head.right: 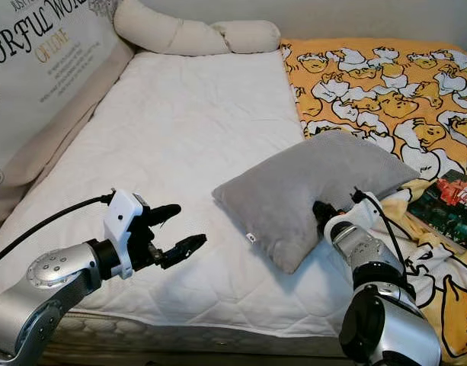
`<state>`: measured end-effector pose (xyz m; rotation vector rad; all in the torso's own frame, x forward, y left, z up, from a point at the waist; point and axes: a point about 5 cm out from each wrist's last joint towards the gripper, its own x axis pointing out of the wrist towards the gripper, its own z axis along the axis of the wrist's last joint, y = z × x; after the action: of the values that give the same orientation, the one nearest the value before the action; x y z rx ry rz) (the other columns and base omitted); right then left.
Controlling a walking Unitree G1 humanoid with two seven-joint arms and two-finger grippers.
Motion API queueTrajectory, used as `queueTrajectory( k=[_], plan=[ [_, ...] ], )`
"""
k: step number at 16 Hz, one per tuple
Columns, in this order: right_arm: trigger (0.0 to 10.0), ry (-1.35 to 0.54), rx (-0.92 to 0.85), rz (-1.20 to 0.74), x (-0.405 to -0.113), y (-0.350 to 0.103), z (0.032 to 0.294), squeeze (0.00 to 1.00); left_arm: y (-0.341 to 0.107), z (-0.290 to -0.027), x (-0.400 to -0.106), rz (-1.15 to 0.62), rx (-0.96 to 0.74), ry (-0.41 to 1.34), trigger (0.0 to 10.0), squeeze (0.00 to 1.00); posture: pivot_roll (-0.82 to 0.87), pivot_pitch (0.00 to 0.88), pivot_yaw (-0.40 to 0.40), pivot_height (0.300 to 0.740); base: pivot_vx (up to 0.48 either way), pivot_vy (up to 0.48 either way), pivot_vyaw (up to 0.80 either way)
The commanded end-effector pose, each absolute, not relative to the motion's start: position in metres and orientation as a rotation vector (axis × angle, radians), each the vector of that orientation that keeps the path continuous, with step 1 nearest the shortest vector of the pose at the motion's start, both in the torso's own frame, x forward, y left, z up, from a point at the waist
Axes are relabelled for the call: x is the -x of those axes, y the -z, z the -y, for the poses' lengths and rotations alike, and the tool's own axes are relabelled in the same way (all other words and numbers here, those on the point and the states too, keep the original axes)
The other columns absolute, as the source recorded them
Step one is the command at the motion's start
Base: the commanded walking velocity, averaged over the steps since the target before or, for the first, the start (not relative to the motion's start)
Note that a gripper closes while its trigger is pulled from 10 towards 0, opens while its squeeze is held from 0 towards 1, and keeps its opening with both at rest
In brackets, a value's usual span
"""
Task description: Clean up the room
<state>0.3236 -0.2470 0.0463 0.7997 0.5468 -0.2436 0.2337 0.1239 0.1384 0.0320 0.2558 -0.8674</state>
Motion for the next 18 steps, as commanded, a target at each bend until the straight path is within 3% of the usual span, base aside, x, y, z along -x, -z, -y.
queueTrajectory(
  k=[1,14,18],
  plan=[
    [0.0,0.235,-0.794,-0.571,-0.326,-0.046,0.241,0.0,-0.139,-0.126,-0.236,-0.258,-0.057,0.86,10.0,0.0,-0.01,0.0,0.032,0.74,0.0,0.0,0.0],
    [0.0,0.258,-0.662,-0.552,-0.332,-0.052,0.245,0.0,-0.137,-0.127,-0.239,-0.245,-0.083,0.824,10.0,0.0,-0.01,0.0,0.023,0.74,0.0,0.0,0.0],
    [0.0,0.13,-0.554,-0.46,-0.357,-0.085,0.232,0.0,-0.142,-0.156,-0.258,-0.194,-0.095,0.571,10.0,0.0,-0.01,0.0,0.012,0.74,0.0,0.0,0.0]
  ],
)
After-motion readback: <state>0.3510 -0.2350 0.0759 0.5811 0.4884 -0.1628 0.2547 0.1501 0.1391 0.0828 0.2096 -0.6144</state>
